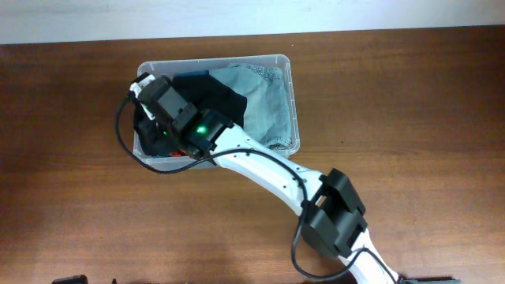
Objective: Pack container
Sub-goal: 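Press the Nike garment down inside the container with the right gripper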
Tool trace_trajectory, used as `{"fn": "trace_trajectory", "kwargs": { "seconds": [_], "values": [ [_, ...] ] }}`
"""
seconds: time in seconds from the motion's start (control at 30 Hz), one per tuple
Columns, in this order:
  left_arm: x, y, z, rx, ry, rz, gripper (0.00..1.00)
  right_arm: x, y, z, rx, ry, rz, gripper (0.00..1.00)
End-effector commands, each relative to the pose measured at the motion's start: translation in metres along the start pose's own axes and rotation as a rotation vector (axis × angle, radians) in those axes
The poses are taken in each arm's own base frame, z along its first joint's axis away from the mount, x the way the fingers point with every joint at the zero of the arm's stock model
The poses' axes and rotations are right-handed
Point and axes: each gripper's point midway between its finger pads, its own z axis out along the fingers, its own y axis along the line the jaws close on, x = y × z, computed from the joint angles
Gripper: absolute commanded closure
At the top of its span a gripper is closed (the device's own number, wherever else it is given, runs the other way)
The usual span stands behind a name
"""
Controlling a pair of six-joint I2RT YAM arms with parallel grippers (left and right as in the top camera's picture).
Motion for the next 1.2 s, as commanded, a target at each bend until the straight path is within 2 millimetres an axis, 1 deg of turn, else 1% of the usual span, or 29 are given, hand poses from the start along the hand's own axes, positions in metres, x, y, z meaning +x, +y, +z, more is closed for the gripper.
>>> {"fn": "trace_trajectory", "kwargs": {
  "seconds": [0.0,0.2,0.3,0.4,0.47,0.57,0.67,0.77,0.9,0.93,1.0,1.03,1.1,1.17],
  "values": [
    [0.0,0.001,0.0,-0.006,-0.001,0.004,0.01,0.0,-0.029,0.008,0.098,-0.008,0.011,0.96],
    [0.0,0.001,0.0,-0.006,-0.001,0.004,0.01,0.014,-0.069,0.018,0.156,0.035,0.048,0.96],
    [0.0,0.001,0.0,-0.006,-0.001,0.004,0.01,0.018,-0.099,0.016,0.231,0.047,0.067,0.96],
    [0.0,0.001,0.0,-0.006,-0.001,0.004,0.0,0.022,-0.121,0.013,0.256,0.067,0.089,0.96],
    [0.0,0.002,0.0,-0.006,-0.001,0.004,0.01,0.027,-0.128,0.012,0.247,0.088,0.102,0.96],
    [0.0,0.001,0.0,-0.006,-0.001,0.004,0.01,0.032,-0.131,0.012,0.237,0.11,0.11,0.96],
    [0.0,0.001,0.0,-0.006,-0.001,0.004,0.01,0.026,-0.128,0.01,0.232,0.096,0.107,0.96],
    [0.0,0.001,0.0,-0.006,-0.001,0.004,0.01,0.009,-0.12,0.002,0.221,0.06,0.096,0.96],
    [0.0,0.001,0.0,-0.006,-0.001,0.004,0.01,-0.031,-0.106,-0.025,0.199,-0.027,0.088,0.96],
    [0.0,0.001,0.0,-0.006,-0.001,0.004,0.01,-0.046,-0.097,-0.037,0.174,-0.052,0.084,0.96],
    [0.0,0.001,0.0,-0.006,-0.001,0.004,0.01,-0.06,-0.082,-0.054,0.124,-0.066,0.078,0.96],
    [0.0,0.001,0.0,-0.006,-0.001,0.004,0.01,-0.065,-0.073,-0.062,0.095,-0.065,0.074,0.96],
    [0.0,0.001,0.0,-0.006,-0.001,0.004,0.01,-0.066,-0.06,-0.071,0.057,-0.046,0.068,0.96],
    [0.0,0.001,0.0,-0.006,-0.001,0.004,0.01,-0.057,-0.053,-0.072,0.041,-0.004,0.065,0.96]
  ]
}}
